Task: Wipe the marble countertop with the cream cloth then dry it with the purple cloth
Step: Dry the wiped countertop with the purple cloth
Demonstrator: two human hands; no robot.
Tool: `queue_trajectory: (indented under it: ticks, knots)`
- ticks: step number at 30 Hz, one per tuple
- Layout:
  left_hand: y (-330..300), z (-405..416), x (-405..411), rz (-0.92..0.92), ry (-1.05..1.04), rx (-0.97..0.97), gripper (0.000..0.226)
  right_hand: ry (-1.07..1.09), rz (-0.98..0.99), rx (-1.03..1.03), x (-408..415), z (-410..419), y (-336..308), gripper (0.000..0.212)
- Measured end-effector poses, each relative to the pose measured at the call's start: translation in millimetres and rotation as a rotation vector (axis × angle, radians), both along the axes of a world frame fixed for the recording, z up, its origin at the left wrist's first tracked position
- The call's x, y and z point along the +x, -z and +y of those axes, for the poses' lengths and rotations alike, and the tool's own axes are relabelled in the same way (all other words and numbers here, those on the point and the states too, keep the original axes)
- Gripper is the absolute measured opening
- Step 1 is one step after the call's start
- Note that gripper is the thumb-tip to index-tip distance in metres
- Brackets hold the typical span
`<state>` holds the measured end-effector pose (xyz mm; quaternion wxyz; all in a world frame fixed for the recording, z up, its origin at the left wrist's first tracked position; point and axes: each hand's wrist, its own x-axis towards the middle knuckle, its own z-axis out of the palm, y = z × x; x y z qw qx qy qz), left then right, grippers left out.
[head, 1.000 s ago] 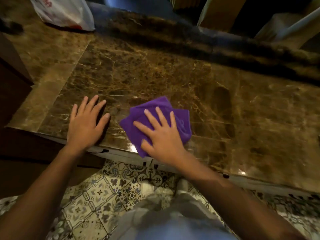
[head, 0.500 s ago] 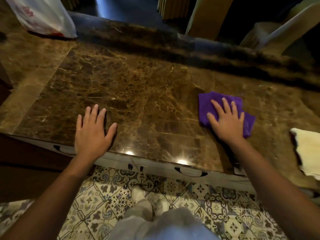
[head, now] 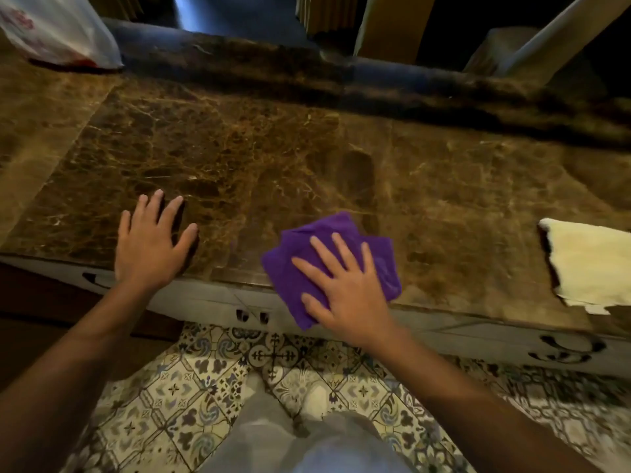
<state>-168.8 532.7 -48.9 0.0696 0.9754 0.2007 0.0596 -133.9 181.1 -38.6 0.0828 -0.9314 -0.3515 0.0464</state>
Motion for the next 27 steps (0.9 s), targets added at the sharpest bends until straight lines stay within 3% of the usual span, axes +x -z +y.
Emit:
queue_trajectory:
  ticks: [6, 12, 16, 19, 22, 24, 27]
  knots:
    - [3, 4, 1, -0.026, 0.029, -0.017, 0.072, 0.656, 0.034, -0.104, 39, -139, -5, 0.069]
    - [-8, -4, -1, -0.046, 0.018, -0.031, 0.072, 0.938, 0.088, -0.047, 157, -125, -10, 0.07]
    - [-9, -4, -1, -0.025, 0.031, -0.027, 0.072, 0.797, 0.106, -0.062, 160, -36, -12, 0.067]
    - [-7, -1, -1, -0.01, 0.035, -0.021, 0.072, 0.522, 0.069, -0.042, 93, 38, -8, 0.068]
    - [-4, 0, -1, -0.019, 0.037, -0.014, 0.073, 0.273, 0.002, 0.0, 26, 56, -1, 0.067]
    - [-4, 1, -1, -0.029, 0.038, -0.006, 0.072, 0.264, -0.025, 0.018, 24, 36, 4, 0.065]
    - [-4, 1, -2, -0.037, 0.039, -0.004, 0.071, 0.441, -0.02, -0.031, 76, 7, 3, 0.068]
